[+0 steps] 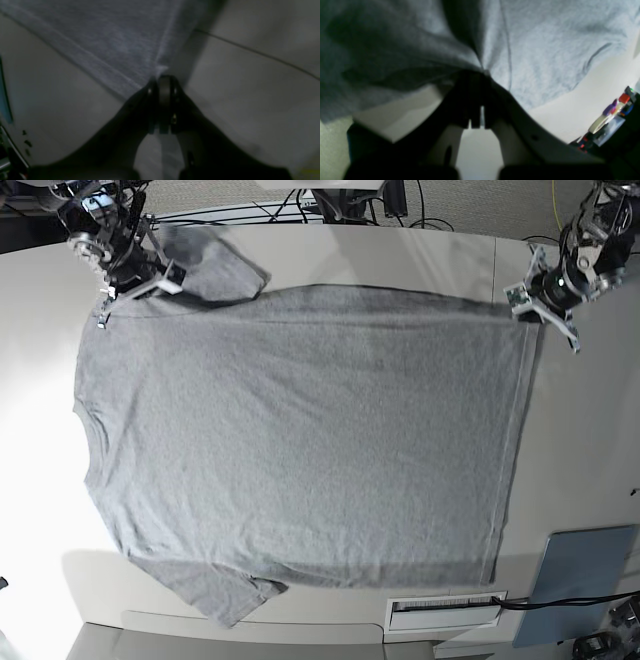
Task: Fold the T-shirt properly
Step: 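Lift the held edge with both grippers and fold it over the body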
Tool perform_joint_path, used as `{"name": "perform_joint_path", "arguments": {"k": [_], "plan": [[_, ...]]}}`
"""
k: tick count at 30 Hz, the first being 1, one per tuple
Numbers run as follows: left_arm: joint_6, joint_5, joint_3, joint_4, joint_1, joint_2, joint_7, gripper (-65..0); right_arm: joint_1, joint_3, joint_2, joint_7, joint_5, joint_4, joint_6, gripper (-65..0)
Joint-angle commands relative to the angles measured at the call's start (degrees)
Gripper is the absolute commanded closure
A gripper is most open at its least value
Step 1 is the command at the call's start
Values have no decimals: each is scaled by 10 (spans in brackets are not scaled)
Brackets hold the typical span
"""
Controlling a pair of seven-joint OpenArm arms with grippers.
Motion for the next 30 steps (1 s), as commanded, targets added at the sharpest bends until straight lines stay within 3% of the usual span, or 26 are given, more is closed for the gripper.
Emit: {"name": "perform_joint_path", "arguments": {"k": [1, 5, 16, 23, 30], "plan": [[-31, 0, 6, 2, 29, -9, 43, 0, -12, 5, 10, -10, -9, 12, -2, 0], [7, -11, 5, 31, 74, -10, 90, 0, -45, 5, 10, -19, -13, 23, -3, 0], [7, -11, -3, 85, 154, -10, 120, 0, -129, 5, 10, -41, -43, 64, -23, 0], [0, -65, -89, 117, 221, -10, 117, 0, -156, 13, 10, -44, -62, 71, -32, 0], [0, -76, -160, 150, 265, -10, 112, 0, -161, 16, 10, -54, -62, 87, -32, 0]]}}
